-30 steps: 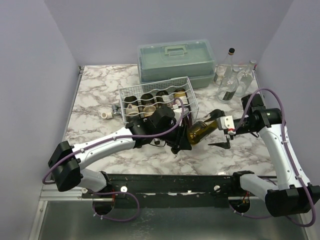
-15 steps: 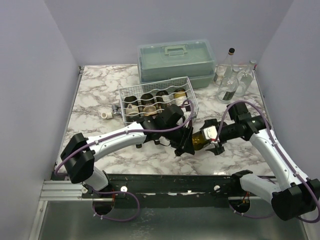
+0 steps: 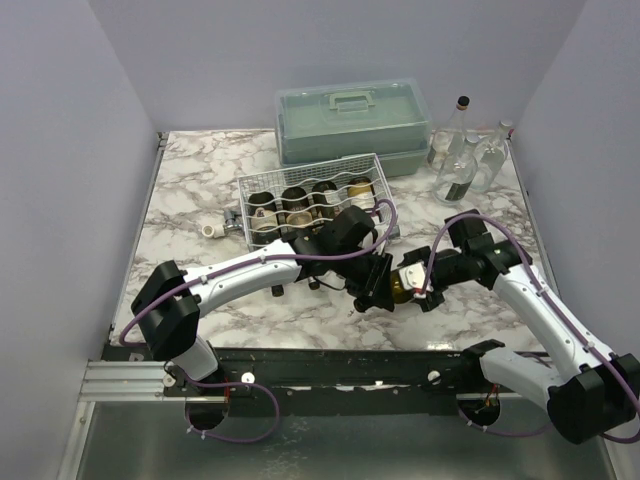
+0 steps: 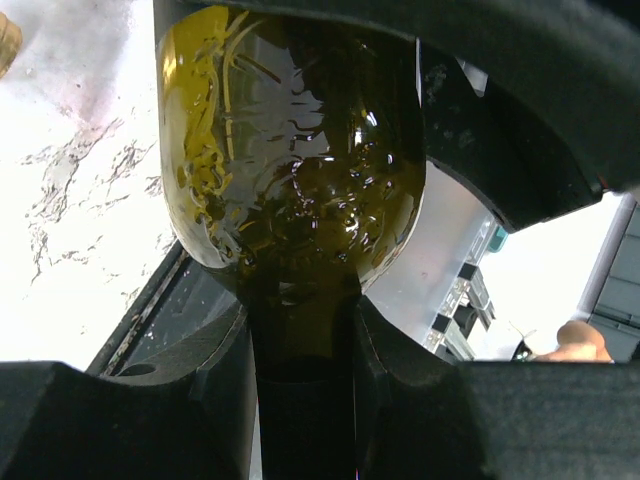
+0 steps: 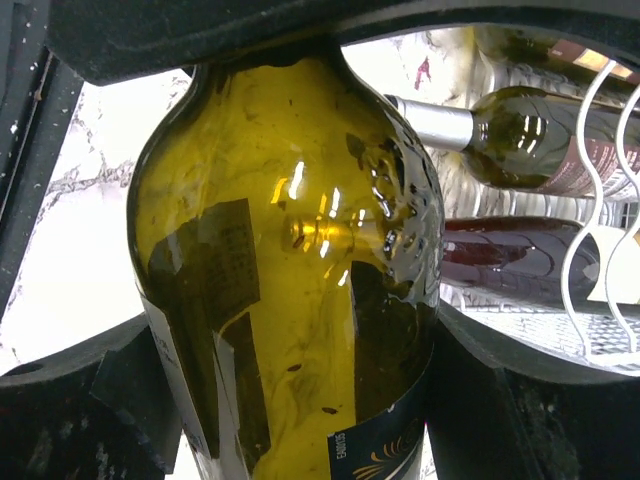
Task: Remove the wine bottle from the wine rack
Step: Place the wine bottle at the corner of the board.
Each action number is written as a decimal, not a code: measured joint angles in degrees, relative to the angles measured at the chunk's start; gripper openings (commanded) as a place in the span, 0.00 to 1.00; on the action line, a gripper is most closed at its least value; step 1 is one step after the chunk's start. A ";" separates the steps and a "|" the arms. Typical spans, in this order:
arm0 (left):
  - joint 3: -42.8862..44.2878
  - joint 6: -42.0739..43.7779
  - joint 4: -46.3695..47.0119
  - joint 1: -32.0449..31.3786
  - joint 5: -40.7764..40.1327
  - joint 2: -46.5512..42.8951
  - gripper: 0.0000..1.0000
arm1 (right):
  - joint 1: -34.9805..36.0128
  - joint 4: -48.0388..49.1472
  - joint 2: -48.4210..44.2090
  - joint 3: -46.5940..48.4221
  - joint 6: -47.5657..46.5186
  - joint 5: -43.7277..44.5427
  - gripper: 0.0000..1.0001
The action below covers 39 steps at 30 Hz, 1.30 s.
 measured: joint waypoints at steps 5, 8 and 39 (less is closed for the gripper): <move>0.02 0.13 -0.92 0.00 0.44 0.04 0.22 | 0.26 0.48 -0.94 -1.29 -0.90 -0.09 0.14; 0.02 0.15 -0.94 -0.07 0.44 0.04 0.44 | 0.26 1.01 -1.68 -1.99 -0.83 -0.63 0.12; -19.26 3.82 22.67 2.08 -10.45 -30.25 0.91 | 0.11 7.87 -3.78 -7.15 19.02 -12.98 0.03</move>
